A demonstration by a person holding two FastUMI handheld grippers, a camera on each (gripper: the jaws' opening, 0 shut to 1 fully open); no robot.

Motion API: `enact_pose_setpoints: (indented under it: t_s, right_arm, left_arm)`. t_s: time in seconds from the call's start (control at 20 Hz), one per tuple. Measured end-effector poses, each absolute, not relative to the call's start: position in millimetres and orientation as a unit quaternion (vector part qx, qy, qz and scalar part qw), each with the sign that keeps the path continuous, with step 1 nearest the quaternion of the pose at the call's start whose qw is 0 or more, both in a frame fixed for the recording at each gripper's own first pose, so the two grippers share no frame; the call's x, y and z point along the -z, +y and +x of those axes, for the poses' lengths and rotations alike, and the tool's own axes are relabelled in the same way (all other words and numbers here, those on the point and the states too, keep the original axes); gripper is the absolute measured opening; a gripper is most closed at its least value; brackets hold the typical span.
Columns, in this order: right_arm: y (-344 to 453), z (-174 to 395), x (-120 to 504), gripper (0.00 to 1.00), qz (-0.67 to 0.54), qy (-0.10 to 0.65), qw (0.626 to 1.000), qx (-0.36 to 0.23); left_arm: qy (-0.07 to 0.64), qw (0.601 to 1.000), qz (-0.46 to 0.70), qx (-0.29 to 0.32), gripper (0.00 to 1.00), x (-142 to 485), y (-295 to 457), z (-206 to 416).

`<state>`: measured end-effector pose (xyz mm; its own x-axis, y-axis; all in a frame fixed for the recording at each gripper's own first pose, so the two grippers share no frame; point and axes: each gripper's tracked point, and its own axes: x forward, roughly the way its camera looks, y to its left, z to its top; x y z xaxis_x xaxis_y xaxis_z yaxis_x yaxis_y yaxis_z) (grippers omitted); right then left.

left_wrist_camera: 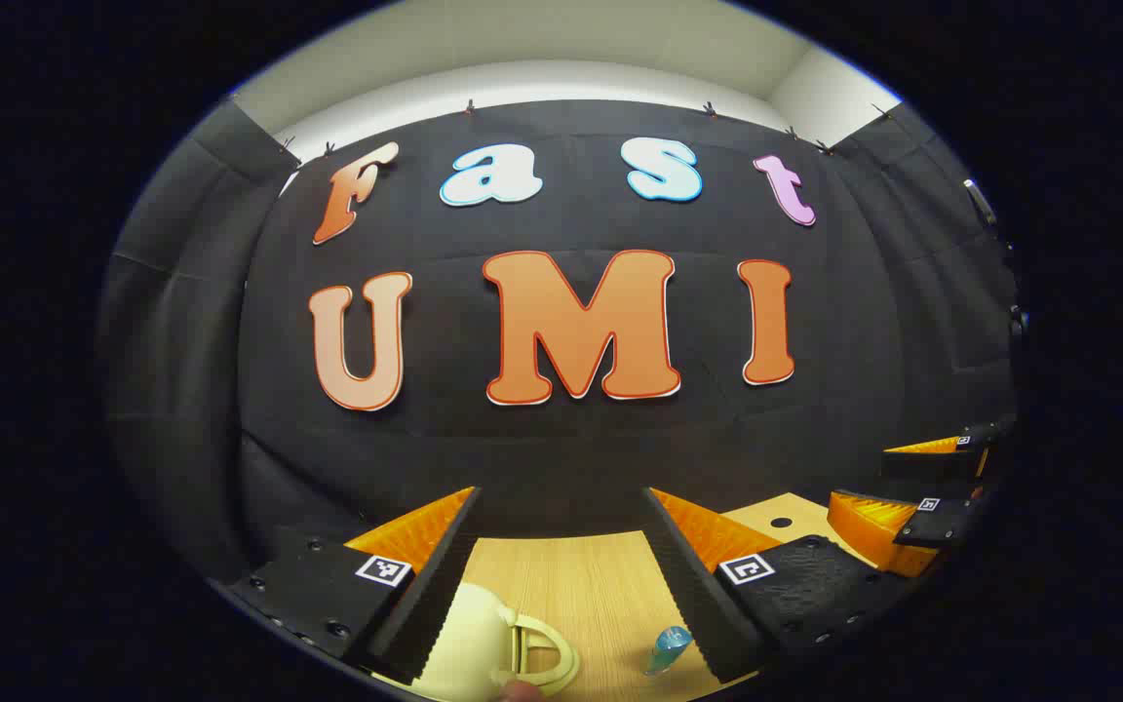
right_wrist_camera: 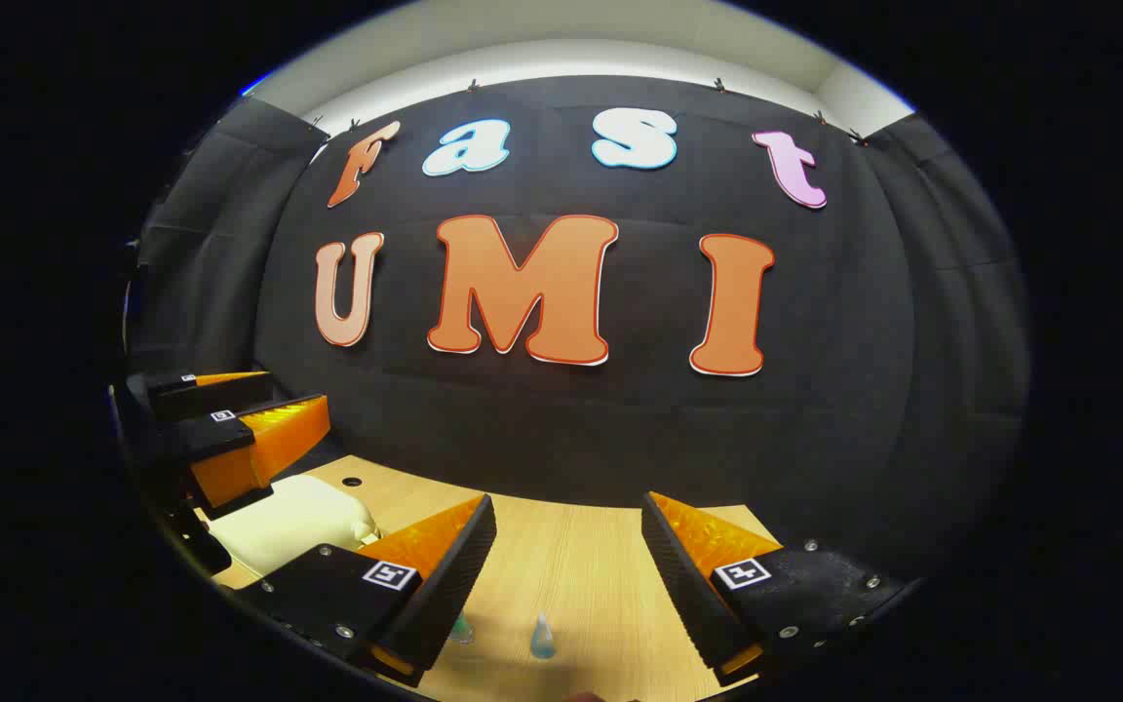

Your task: First open the suitcase, pack the skin care products into it, and then close the suitcase.

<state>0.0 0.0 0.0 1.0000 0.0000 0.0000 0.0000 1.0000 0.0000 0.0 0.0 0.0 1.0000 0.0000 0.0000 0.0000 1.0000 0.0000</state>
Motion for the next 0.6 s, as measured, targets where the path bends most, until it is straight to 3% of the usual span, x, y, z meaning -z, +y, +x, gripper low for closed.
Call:
enact_pose_setpoints:
  t_s: [0.35, 0.5, 0.6]
  right_arm:
    - [-3.7, 17.9, -1.5, 0.95, 0.012, -0.004, 1.0, 0.005]
    - [-7.9, 24.5, 5.1, 0.99, 0.013, 0.014, 1.0, 0.009]
    - [-10.3, 28.6, 16.4, 0.95, -0.01, 0.039, 0.999, 0.014]
  left_arm:
    - [0.01, 1.0, 0.001, 0.02, 0.99, 2.9, -8.4, 29.2]
    - [0.02, 1.0, 0.001, 0.02, 1.0, 10.8, -10.1, 38.2]
    - [0.028, 0.999, -0.014, 0.027, 0.99, 18.9, -10.9, 42.4]
